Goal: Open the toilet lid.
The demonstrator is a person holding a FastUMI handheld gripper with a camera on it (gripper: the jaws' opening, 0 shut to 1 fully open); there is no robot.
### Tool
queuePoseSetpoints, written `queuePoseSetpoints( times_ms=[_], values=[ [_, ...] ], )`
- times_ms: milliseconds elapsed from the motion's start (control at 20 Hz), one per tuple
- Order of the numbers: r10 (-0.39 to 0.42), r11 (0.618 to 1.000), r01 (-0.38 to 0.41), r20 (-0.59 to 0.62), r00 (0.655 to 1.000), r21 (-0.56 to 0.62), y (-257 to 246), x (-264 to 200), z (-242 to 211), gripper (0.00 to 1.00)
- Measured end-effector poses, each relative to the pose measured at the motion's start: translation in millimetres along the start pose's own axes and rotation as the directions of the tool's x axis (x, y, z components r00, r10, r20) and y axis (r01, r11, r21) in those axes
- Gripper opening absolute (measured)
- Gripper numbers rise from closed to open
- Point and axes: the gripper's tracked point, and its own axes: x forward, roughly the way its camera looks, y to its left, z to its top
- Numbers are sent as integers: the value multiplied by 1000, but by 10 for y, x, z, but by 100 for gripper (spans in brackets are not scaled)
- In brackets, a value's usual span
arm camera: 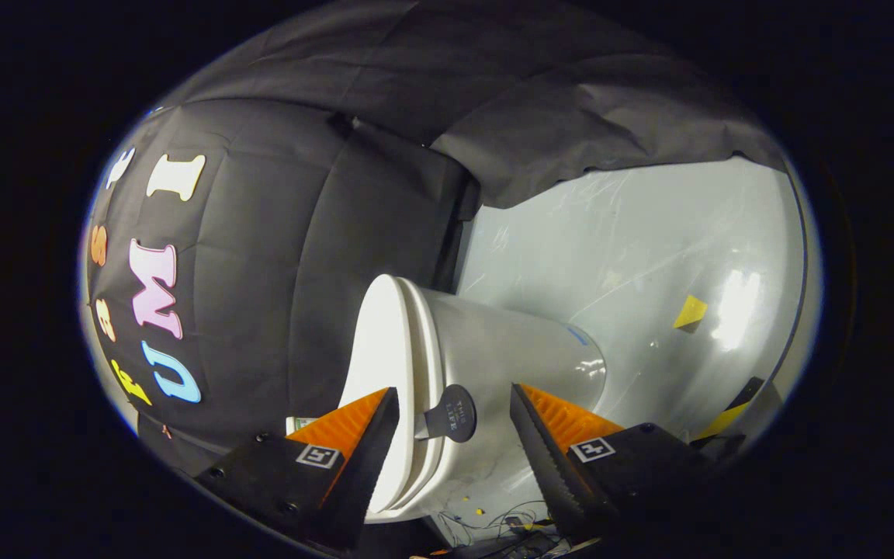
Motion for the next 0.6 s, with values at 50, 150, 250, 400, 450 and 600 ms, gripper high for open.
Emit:
queuePoseSetpoints(
  times_ms=[50, 150, 250, 400, 450, 600],
  values=[
    [13, 1000, -12, -2, 1000, 24, -19, 16, -1, 81],
    [36, 997, -36, -2, 999, 74, -50, 81, -20, 80],
    [48, 994, -48, -2, 999, 101, -76, 148, -50, 69],
    [61, 995, -59, -27, 998, 86, -66, 212, -130, 52],
    [77, 994, -75, -25, 997, 84, -40, 211, -124, 52],
    [102, 990, -102, 5, 995, 93, 6, 217, -37, 52]
  ],
)
